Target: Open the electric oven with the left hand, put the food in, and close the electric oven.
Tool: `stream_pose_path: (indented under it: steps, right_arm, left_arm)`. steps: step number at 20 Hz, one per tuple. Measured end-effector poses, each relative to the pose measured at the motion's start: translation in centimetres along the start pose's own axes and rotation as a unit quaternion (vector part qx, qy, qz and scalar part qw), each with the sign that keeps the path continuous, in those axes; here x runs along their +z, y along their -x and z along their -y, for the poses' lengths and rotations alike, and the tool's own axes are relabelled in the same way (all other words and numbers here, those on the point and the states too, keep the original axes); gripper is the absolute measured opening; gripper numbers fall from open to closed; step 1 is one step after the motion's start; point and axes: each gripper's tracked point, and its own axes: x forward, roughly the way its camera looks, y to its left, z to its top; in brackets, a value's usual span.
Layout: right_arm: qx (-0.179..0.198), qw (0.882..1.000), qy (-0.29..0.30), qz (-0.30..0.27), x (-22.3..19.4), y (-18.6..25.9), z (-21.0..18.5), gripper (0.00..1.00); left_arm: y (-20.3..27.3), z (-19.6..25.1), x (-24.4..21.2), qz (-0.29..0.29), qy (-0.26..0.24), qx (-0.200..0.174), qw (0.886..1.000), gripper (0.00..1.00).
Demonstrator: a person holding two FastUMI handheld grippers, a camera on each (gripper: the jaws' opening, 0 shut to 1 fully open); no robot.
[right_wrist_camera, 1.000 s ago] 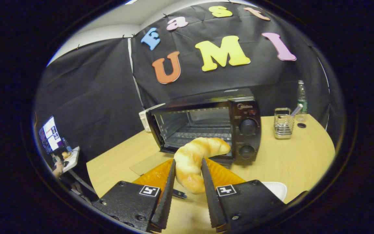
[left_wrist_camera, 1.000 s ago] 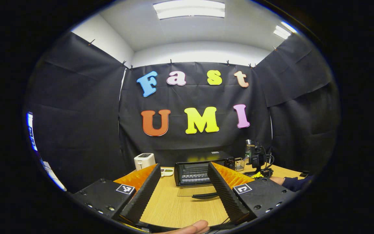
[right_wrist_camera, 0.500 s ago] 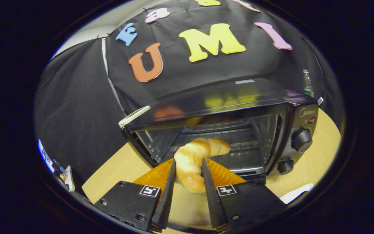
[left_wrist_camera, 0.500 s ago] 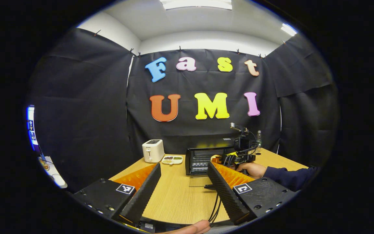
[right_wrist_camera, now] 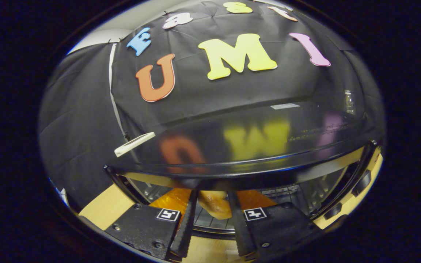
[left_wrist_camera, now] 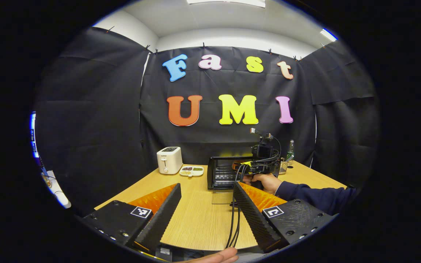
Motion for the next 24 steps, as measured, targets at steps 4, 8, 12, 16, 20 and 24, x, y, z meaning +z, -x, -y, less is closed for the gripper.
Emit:
stream_pose_path:
  steps: [4,8,12,16,20,24]
  right_arm:
    - [-0.008,1.0,0.011,0.002,0.3,2.2,0.6,0.93]
    - [0.016,0.999,0.044,0.021,1.6,8.5,0.0,0.94]
    - [0.037,0.996,0.076,0.036,2.4,15.9,0.4,0.97]
    - [0.014,0.995,0.069,0.075,4.4,24.7,2.5,0.98]
    - [-0.023,0.987,0.087,0.131,6.6,32.8,4.8,0.96]
    - [-0.044,0.983,0.089,0.157,7.6,39.0,7.4,0.98]
  left_arm:
    - [-0.3,0.2,-0.4,-0.006,-0.003,0.003,1.0,0.95]
    - [0.3,1.4,0.0,-0.003,0.013,0.0,1.0,0.95]
    - [0.3,3.9,0.5,0.014,0.018,-0.026,0.999,0.95]
    - [-0.5,5.7,-0.4,0.005,0.016,-0.037,0.999,0.95]
    - [-2.4,8.5,-1.8,-0.014,0.045,-0.077,0.996,0.95]
    - [-5.4,11.1,-4.7,-0.05,0.053,-0.102,0.992,0.92]
